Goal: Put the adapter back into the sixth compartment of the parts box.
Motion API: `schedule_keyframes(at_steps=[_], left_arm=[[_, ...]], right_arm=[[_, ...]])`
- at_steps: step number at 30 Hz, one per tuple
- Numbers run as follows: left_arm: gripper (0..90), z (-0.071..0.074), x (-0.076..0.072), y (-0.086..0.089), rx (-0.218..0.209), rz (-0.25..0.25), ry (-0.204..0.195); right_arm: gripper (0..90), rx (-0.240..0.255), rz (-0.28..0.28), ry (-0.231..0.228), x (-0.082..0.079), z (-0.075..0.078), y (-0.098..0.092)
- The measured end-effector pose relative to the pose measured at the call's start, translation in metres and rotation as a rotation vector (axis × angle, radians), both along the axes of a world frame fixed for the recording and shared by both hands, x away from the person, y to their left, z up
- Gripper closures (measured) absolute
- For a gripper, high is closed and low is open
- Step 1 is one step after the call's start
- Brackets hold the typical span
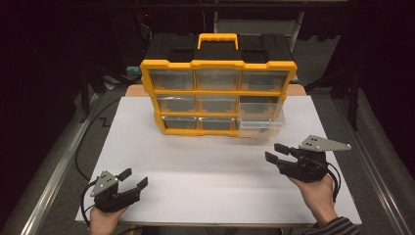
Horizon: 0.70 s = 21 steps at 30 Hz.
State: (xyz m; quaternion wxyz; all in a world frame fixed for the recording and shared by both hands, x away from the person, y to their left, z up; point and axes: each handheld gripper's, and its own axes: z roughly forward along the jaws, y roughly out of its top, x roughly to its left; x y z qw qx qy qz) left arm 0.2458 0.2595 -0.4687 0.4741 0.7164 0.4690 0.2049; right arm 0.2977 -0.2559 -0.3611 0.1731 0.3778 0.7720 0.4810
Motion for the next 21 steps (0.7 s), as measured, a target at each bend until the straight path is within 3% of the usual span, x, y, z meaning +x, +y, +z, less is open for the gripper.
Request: schedule_keyframes(at_steps=[21], left_arm=[[28.8,0.0,0.0,0.0,0.007,-0.004,0.0]], right_arm=[[48.0,0.018,-0.038,-0.01,-0.01,-0.023,-0.019]])
